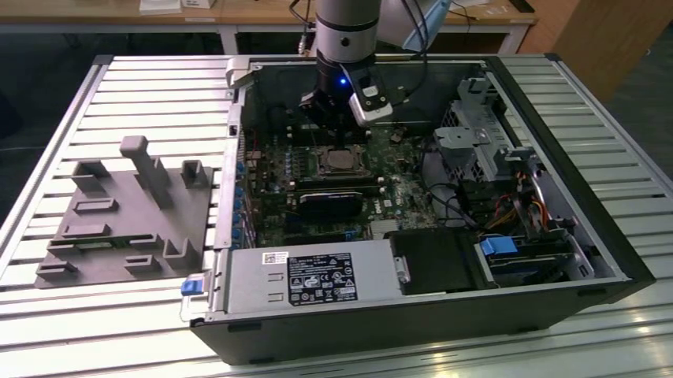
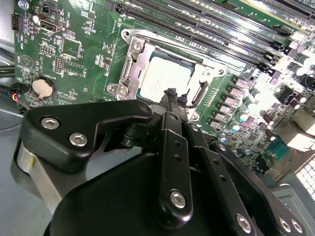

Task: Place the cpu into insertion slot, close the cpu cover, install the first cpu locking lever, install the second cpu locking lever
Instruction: 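Install the first cpu locking lever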

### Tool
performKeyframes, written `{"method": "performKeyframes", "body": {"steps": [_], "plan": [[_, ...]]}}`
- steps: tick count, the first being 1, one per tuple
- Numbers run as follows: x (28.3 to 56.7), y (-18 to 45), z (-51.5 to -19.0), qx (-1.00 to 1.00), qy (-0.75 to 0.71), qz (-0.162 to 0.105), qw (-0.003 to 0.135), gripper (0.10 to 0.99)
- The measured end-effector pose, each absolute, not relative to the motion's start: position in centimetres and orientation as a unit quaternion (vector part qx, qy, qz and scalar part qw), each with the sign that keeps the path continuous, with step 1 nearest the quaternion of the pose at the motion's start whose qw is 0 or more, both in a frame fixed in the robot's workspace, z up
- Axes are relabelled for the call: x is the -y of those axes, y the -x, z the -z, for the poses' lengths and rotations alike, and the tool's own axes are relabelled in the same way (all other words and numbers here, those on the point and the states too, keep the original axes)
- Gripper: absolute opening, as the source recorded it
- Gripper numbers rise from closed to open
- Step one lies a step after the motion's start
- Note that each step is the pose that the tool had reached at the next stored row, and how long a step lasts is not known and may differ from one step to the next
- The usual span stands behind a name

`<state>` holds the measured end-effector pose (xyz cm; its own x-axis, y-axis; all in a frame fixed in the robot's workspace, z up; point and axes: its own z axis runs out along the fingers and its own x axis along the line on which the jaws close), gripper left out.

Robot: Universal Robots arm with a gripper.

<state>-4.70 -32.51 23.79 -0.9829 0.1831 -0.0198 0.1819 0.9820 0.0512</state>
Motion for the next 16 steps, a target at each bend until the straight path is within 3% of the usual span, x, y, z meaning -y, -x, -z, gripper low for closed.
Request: {"method": "performKeyframes", "body": {"steps": [16], "plan": [[32.5, 7.2, -25.2, -0.995, -0.091, -0.025, 0.021, 0.102]]}}
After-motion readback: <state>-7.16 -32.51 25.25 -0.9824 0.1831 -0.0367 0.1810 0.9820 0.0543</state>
